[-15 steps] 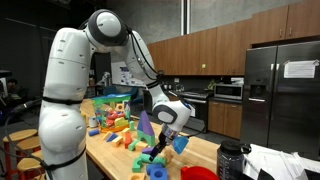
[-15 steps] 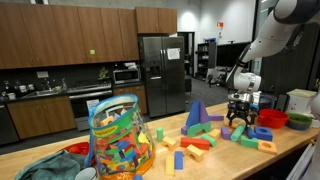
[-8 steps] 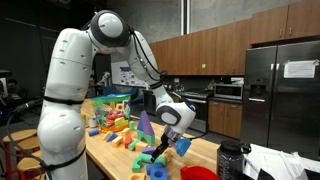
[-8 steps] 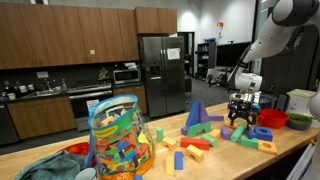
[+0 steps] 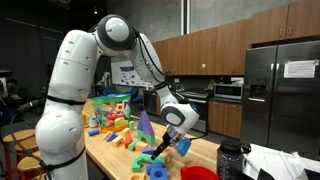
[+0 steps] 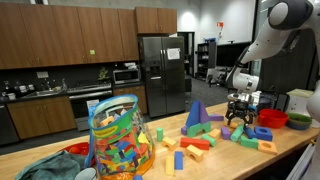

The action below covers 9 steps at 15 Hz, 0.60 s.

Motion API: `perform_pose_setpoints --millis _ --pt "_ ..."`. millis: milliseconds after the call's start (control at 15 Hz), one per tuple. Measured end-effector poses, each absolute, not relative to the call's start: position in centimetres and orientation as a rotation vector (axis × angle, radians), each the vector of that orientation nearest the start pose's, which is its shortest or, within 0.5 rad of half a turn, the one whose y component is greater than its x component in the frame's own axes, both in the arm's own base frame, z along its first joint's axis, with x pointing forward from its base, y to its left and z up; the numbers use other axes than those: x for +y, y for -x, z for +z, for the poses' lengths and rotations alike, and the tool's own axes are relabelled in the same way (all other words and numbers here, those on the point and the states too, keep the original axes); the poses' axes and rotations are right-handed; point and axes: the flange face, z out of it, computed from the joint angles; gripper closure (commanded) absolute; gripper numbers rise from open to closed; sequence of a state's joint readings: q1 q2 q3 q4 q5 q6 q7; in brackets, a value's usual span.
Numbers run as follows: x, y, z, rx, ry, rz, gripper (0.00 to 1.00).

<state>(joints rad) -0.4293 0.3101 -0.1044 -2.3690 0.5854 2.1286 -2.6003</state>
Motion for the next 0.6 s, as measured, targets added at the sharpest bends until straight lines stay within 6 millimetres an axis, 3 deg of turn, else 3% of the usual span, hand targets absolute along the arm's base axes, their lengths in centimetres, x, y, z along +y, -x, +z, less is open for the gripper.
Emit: perform_pose_setpoints --millis 333,600 --pt "-20.9 -40.0 16.5 -1.85 1.774 -0.504 0.0" --pt "-22.0 -39.8 16.5 -1.849 1.833 -0.524 0.0"
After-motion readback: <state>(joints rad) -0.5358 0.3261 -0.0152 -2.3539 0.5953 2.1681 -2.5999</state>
